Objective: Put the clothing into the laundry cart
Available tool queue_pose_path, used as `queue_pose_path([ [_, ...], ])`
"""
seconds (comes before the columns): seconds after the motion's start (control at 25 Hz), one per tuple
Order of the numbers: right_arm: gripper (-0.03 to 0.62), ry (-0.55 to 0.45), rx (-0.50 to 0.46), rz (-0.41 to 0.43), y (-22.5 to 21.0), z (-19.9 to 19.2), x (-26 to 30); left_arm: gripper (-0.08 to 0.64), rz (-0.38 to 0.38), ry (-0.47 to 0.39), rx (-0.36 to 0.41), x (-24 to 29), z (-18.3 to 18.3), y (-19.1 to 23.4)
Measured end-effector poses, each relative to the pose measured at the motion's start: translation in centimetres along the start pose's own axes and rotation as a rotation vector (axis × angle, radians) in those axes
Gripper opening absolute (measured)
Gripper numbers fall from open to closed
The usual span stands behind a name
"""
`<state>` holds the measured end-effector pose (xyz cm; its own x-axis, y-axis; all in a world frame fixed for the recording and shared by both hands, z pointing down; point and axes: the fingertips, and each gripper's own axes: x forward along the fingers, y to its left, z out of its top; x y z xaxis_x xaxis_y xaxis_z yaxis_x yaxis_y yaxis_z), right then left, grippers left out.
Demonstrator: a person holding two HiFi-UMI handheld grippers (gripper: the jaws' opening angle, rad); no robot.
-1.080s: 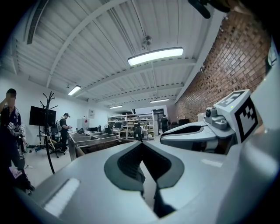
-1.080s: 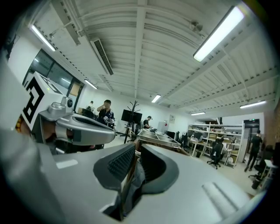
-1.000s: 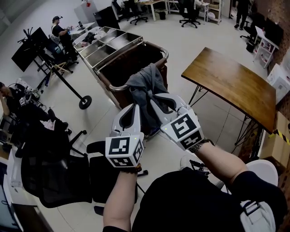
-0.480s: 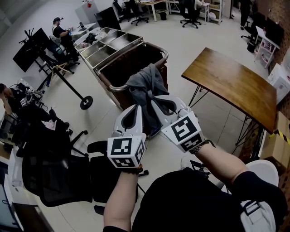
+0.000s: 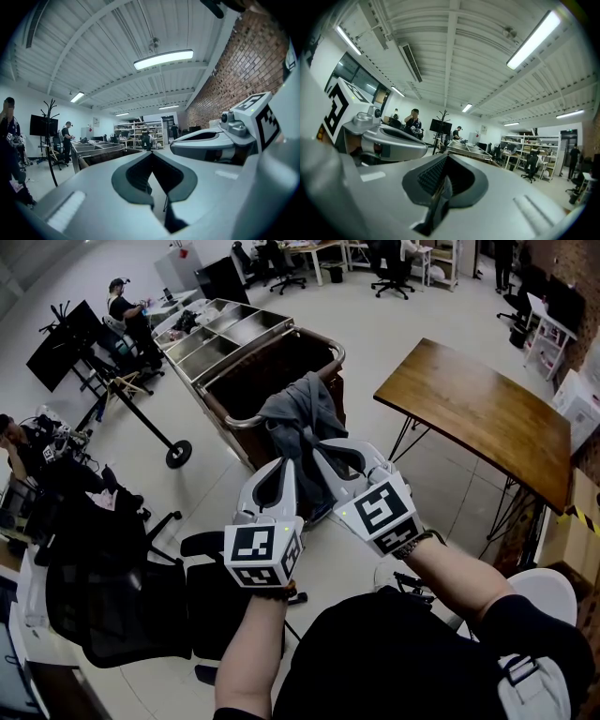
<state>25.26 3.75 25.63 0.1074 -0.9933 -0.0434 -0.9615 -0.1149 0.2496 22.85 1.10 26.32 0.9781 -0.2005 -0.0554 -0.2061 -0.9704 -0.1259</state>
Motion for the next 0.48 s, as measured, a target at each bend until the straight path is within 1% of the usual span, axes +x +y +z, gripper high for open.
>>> queue_pose_path([
  [0.48,0.0,-0.003,-0.002,-0.005,-0.25,0.22,-0.44,0.003,-0.003,0.001,0.001,0.1,0.15,-0.37],
])
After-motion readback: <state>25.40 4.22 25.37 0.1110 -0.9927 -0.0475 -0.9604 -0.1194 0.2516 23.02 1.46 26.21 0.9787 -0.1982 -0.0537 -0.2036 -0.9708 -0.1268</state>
